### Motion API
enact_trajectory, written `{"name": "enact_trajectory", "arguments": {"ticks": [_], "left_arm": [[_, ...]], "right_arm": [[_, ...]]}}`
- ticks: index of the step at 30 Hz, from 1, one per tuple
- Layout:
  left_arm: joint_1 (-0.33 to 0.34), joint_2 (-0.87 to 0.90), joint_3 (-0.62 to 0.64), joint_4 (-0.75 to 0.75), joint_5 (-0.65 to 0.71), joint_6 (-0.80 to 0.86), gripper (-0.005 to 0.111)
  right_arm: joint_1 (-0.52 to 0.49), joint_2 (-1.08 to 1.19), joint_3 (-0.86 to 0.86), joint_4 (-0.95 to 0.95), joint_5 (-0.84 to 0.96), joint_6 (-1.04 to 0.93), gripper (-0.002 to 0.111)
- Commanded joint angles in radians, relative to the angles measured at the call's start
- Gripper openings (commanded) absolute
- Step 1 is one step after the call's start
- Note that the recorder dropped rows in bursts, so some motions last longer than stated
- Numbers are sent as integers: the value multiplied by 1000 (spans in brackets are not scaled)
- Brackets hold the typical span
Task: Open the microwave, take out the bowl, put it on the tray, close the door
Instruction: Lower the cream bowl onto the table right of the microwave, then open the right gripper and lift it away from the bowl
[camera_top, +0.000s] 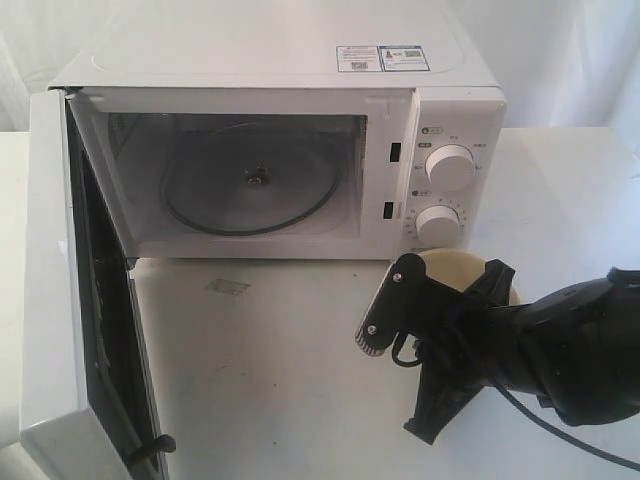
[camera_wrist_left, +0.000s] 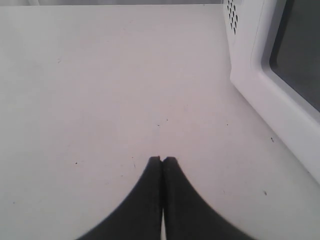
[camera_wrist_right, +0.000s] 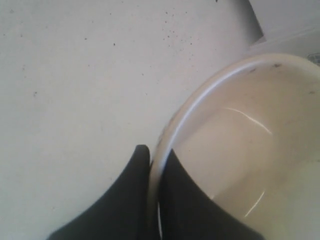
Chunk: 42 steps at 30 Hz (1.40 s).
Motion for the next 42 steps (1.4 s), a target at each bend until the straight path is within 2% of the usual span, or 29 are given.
{"name": "enact_trajectory", "arguments": {"ticks": [1, 12, 16, 23, 28, 30, 42], "left_arm": [[2, -5, 3, -3, -2, -5, 0], [2, -5, 3, -3, -2, -5, 0], [2, -5, 3, -3, -2, -5, 0], [2, -5, 3, -3, -2, -5, 0], [2, -5, 3, -3, -2, -5, 0], [2, -5, 3, -3, -2, -5, 0], [2, -5, 3, -3, -2, -5, 0]], "right_arm": [[0, 3, -5, 6, -10, -17, 0], [0, 7, 10, 30, -25, -17, 2], [0, 20, 10, 30, -3, -17, 20], [0, 20, 10, 25, -5, -17, 24], [0, 13, 6, 23, -5, -17, 44], [0, -2, 6, 23, -5, -17, 48], [0, -224, 6, 96, 34, 41, 47]]}}
